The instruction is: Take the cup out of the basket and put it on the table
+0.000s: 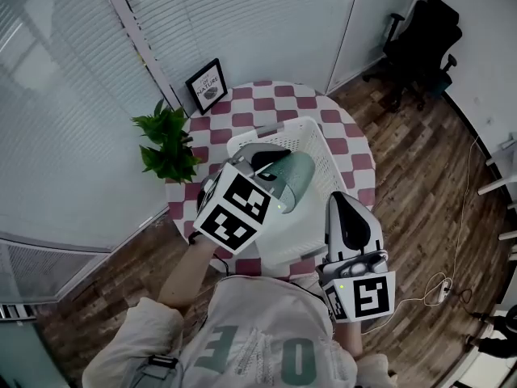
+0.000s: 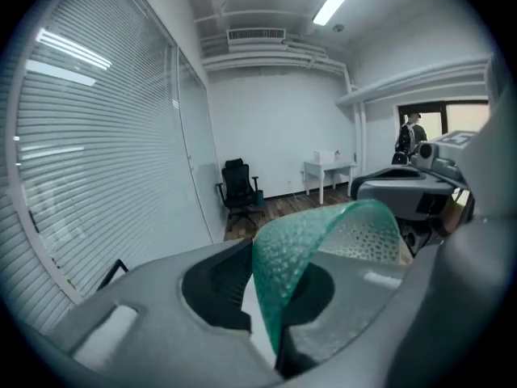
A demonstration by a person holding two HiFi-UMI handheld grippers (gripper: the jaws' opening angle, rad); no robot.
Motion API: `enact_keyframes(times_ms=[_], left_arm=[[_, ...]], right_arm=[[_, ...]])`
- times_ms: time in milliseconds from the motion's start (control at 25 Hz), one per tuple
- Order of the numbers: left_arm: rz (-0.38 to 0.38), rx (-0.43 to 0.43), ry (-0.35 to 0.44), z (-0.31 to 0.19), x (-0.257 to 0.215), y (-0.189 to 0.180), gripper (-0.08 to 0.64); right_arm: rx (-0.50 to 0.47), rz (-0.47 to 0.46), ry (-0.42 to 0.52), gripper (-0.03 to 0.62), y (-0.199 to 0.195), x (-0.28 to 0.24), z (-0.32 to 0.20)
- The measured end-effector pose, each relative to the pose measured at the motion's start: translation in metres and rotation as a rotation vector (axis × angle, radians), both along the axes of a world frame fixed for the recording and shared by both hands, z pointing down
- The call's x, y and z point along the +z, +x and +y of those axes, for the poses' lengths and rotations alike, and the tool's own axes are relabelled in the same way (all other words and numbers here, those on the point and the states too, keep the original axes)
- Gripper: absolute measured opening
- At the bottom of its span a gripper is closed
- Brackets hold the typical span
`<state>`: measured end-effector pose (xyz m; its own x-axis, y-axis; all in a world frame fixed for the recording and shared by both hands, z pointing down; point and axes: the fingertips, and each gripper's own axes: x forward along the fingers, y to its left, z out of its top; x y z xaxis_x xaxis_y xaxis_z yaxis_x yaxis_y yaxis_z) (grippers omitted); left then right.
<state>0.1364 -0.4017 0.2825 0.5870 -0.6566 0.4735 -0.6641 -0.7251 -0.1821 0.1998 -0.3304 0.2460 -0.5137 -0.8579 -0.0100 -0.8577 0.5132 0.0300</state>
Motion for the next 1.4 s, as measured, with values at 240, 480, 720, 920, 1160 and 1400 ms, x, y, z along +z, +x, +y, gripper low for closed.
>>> enact_keyframes(times_ms=[240, 480, 720, 920, 1160, 1400], left_arm=[[0.134, -0.103, 0.193, 0.036, -0.047, -0.015, 0.023], [0.266, -0.134, 0.383, 0.068, -0.081, -0.024, 0.023], [0.392, -0.213, 0.433, 0.086, -0.081, -0.034, 0.023], [0.420, -0.220, 0.466, 0.086, -0.084, -0.042, 0.023], [0.420, -0.229, 0.468, 0.083, -0.083, -0.047, 0.023], [0.424, -0.245, 0.465, 0.078, -0.079, -0.049, 0.023]], right_arm=[[-0.012, -0.030, 0.033, 0.008, -0.002, -0.019, 0.011], [-0.013, -0.070, 0.061, 0.008, -0.007, -0.031, 0.020], [-0.008, -0.113, 0.071, 0.009, -0.010, -0.032, 0.029], [-0.013, -0.127, 0.063, 0.009, -0.016, -0.026, 0.029], [-0.009, -0.122, 0.051, 0.008, -0.019, -0.020, 0.025], [0.000, -0.134, 0.038, 0.008, -0.016, -0.015, 0.019]])
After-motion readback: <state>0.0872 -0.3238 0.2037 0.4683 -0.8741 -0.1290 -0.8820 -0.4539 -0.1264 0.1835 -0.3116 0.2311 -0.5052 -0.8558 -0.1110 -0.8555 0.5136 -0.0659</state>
